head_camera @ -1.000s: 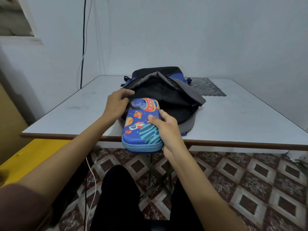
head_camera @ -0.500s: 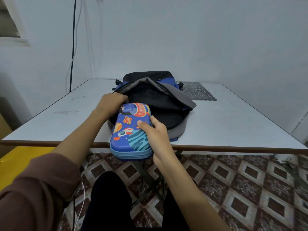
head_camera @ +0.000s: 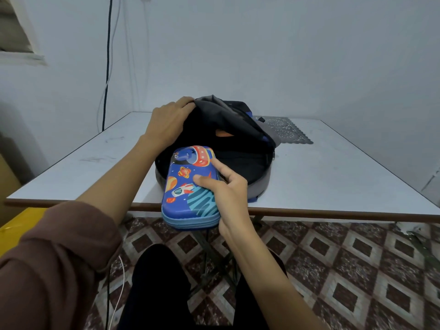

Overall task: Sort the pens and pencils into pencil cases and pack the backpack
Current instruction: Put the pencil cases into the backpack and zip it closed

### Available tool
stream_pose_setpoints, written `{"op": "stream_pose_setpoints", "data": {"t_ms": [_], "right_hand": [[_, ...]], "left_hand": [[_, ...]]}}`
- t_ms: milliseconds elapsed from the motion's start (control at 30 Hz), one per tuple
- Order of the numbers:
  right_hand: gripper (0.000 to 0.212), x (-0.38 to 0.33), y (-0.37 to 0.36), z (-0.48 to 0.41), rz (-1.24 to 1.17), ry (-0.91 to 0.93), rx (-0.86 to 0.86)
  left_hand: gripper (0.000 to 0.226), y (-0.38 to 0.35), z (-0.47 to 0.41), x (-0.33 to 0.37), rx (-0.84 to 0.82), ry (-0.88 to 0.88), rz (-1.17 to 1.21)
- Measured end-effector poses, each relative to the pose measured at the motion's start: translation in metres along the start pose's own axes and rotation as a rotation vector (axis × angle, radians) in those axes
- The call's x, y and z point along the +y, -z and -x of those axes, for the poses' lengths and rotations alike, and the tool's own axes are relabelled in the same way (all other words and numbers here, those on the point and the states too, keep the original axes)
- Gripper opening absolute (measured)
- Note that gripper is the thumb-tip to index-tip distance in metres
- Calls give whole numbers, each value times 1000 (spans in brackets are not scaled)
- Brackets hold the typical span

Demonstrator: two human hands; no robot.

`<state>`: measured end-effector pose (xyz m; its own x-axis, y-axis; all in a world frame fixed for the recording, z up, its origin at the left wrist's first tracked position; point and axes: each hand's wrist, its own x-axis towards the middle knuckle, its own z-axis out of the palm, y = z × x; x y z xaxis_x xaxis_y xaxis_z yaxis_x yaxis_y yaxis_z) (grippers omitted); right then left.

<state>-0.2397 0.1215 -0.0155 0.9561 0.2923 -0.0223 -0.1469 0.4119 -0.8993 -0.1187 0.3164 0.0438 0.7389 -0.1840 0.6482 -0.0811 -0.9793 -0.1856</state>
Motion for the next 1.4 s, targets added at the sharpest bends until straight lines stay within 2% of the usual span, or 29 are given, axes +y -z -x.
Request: {"op": "stream_pose_setpoints", "data": {"t_ms": [67, 400, 533, 700, 767, 900, 1033, 1133, 1400], "right_hand": [[65, 0, 0, -2, -28, 14, 42], [61, 5, -12, -43, -40, 120, 111], [57, 3, -17, -73, 19, 137, 130], [49, 4, -16, -99, 102, 135, 101], [45, 2, -16, -103, 340, 193, 52], [50, 0, -14, -83, 1175, 530, -42], [57, 17, -8, -48, 1643, 767, -105], [57, 32, -8, -45, 1765, 840, -82], [59, 34, -25, -80, 1896, 778, -51]], "left_hand": [[38, 0, 0, 3, -2, 13, 17], [45, 0, 3, -2, -70, -18, 58], [50, 2, 4, -4, -121, -33, 58], [45, 8, 7, -2, -124, -46, 66], [45, 9, 7, -2, -130, -47, 71], [49, 8, 9, -5, -140, -44, 90], [54, 6, 12, -12, -169, -69, 145], [54, 11, 14, -15, -188, -75, 163], [64, 16, 15, -22, -163, -138, 142]]}}
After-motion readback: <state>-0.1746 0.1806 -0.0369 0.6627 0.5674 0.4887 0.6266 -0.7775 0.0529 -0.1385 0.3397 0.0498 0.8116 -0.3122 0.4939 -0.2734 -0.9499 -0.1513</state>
